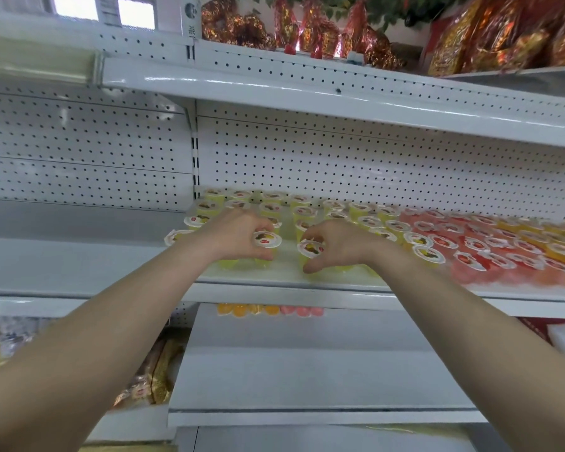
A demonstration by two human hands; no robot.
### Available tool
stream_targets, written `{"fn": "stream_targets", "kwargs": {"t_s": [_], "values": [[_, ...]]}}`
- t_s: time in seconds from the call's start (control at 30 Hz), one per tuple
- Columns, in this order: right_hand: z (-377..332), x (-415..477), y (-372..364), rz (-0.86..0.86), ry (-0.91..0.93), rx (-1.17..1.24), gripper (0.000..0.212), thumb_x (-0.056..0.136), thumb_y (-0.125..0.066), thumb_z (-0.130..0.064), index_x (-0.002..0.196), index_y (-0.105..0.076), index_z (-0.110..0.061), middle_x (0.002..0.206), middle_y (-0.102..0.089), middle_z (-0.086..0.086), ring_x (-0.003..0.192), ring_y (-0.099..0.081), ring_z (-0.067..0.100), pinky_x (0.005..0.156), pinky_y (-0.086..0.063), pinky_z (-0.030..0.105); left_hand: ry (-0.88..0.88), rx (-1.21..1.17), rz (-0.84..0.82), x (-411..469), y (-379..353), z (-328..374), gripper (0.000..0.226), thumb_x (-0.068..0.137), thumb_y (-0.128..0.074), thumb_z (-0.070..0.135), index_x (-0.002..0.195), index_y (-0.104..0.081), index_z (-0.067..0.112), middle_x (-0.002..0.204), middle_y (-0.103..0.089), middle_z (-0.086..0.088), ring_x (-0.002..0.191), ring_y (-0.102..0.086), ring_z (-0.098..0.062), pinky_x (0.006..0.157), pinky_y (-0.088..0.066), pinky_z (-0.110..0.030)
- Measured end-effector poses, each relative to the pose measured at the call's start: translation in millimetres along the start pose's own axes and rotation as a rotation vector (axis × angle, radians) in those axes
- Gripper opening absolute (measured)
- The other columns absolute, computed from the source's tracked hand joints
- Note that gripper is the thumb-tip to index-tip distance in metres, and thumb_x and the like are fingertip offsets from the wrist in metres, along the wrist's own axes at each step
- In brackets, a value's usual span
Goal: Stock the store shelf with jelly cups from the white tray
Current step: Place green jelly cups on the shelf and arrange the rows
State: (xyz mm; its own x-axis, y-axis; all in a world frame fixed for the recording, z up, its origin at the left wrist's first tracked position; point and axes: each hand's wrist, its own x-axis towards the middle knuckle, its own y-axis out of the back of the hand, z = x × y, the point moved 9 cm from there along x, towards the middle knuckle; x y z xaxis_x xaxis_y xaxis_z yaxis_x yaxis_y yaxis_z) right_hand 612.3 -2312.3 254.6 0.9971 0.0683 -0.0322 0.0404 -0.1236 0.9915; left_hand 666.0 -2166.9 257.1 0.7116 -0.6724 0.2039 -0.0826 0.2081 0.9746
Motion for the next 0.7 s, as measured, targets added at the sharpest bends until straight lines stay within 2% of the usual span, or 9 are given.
{"fn": "stream_targets", "kwargs": {"t_s": [0.17, 0.37, 0.5, 0.6, 0.7], "values": [[4, 10, -1, 0.098, -0.050, 0.016, 0.069, 0.073, -0.076, -0.052, 0.132, -0.056, -0.025, 0.120, -0.063, 0.002, 0.113, -0.054, 0.024, 0.092, -0.048, 0.037, 0.009, 0.004, 0.007, -1, -3, -1, 0.057, 0.077, -0.066, 0.059, 0.127, -0.058, 0.034, 0.120, -0.064, 0.002, 0.110, -0.056, -0.022, 0.087, -0.049, -0.038], [8, 13, -2, 0.111, -0.072, 0.004, 0.069, 0.074, -0.074, -0.056, 0.132, -0.056, -0.026, 0.119, -0.062, 0.001, 0.115, -0.053, 0.025, 0.094, -0.046, 0.038, 0.011, -0.035, 0.060, -4, -4, -1, 0.056, 0.075, -0.068, 0.058, 0.124, -0.061, 0.033, 0.115, -0.066, 0.004, 0.108, -0.056, -0.021, 0.085, -0.048, -0.035], [9, 11, 0, 0.089, -0.044, 0.032, 0.077, 0.066, -0.077, -0.062, 0.134, -0.053, -0.033, 0.118, -0.062, -0.005, 0.114, -0.054, 0.021, 0.099, -0.044, 0.040, -0.002, -0.022, 0.070, -6, 0, -1, 0.063, 0.072, -0.065, 0.069, 0.126, -0.058, 0.036, 0.120, -0.063, 0.006, 0.113, -0.051, -0.021, 0.091, -0.046, -0.038], [11, 5, 13, 0.074, -0.011, 0.102, 0.073, 0.068, -0.078, -0.062, 0.133, -0.055, -0.036, 0.110, -0.063, -0.008, 0.100, -0.058, 0.013, 0.093, -0.045, 0.033, -0.006, -0.019, 0.121, -6, 16, 5, 0.062, 0.078, -0.056, 0.073, 0.128, -0.059, 0.036, 0.130, -0.058, 0.005, 0.123, -0.047, -0.022, 0.096, -0.040, -0.034], [26, 4, 33, 0.103, -0.023, 0.176, 0.060, 0.077, -0.072, -0.061, 0.129, -0.058, -0.035, 0.107, -0.066, -0.008, 0.095, -0.058, 0.012, 0.080, -0.042, 0.026, 0.020, 0.002, 0.172, 6, 31, 8, 0.051, 0.087, -0.049, 0.066, 0.126, -0.061, 0.035, 0.132, -0.057, 0.005, 0.123, -0.048, -0.021, 0.082, -0.033, -0.030]]}}
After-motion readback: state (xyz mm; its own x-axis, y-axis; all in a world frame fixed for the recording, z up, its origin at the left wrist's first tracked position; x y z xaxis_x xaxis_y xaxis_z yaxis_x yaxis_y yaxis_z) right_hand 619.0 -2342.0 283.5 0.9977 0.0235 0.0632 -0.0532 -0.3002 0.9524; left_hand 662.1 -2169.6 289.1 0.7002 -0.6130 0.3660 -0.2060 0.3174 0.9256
